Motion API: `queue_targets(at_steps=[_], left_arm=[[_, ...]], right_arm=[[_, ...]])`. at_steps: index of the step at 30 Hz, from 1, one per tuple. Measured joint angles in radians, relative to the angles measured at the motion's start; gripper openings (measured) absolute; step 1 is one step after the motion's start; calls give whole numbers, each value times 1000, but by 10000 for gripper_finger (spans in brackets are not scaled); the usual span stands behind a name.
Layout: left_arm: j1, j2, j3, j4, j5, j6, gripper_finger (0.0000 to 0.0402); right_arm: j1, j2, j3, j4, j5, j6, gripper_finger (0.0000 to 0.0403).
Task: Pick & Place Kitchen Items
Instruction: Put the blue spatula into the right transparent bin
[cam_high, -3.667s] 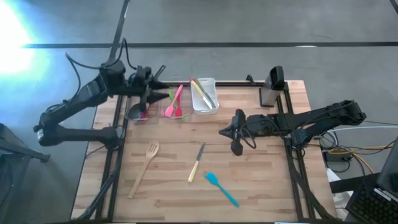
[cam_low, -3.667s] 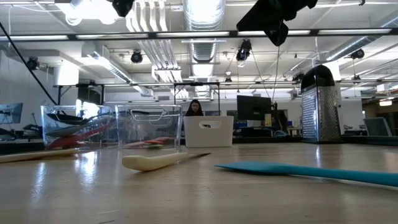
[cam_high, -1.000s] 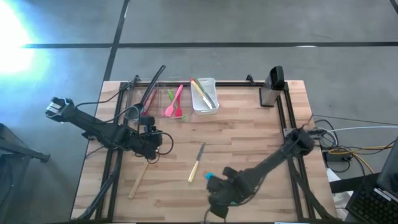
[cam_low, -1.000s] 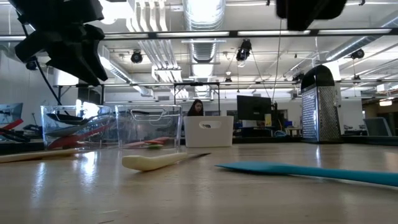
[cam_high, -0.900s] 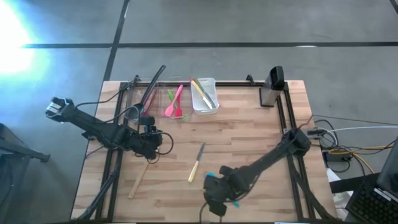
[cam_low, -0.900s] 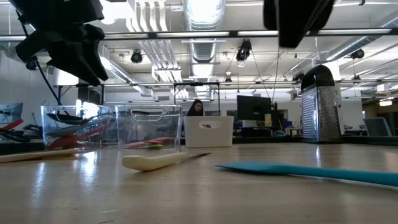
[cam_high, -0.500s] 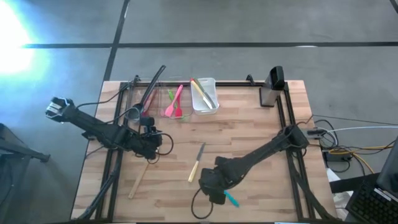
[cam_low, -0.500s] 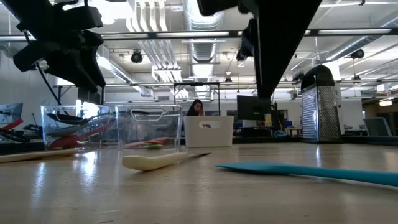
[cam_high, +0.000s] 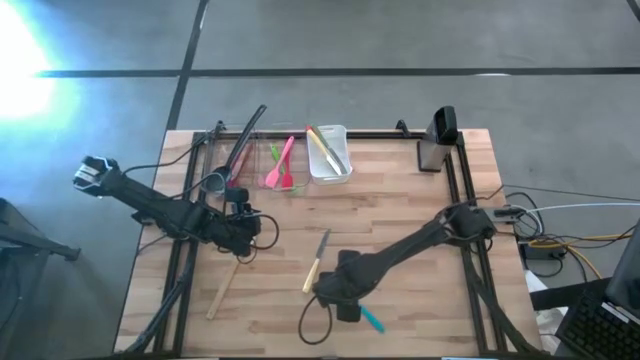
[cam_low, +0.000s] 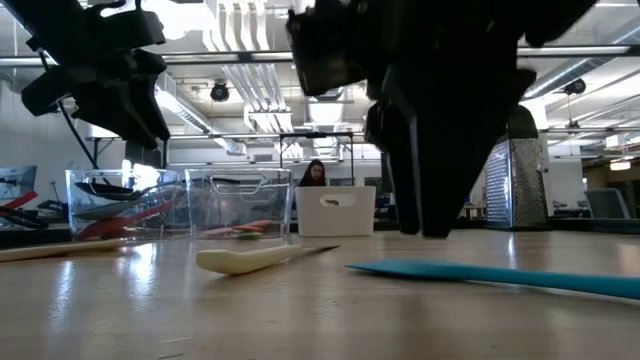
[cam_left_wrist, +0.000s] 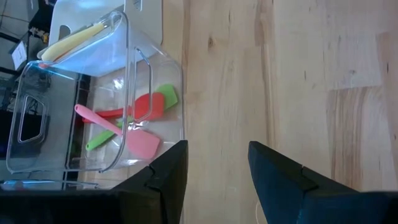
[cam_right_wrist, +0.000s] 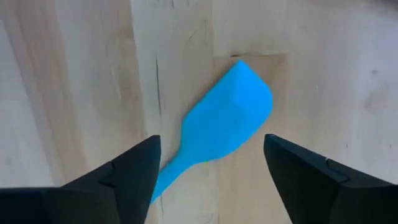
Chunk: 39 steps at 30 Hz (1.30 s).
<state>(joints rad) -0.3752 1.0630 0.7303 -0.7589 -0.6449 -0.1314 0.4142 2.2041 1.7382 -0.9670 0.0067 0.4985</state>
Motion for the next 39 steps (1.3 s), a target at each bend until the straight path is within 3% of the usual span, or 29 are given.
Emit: queue_targets(at_steps=[11, 21, 29, 39], left_arm=[[0, 0, 0, 13, 0, 0, 171], [-1, 0, 0, 40, 26, -6, 171], [-1, 0, 0, 45, 27, 0, 171], [-1, 0, 0, 45, 27, -2, 171]], right_arm=[[-15, 96, 6, 29, 13, -91, 313], [-15, 109, 5, 20, 32, -29, 282], [-15, 109, 0, 16, 42, 27, 194], [-20, 109, -3, 11, 48, 25, 29]])
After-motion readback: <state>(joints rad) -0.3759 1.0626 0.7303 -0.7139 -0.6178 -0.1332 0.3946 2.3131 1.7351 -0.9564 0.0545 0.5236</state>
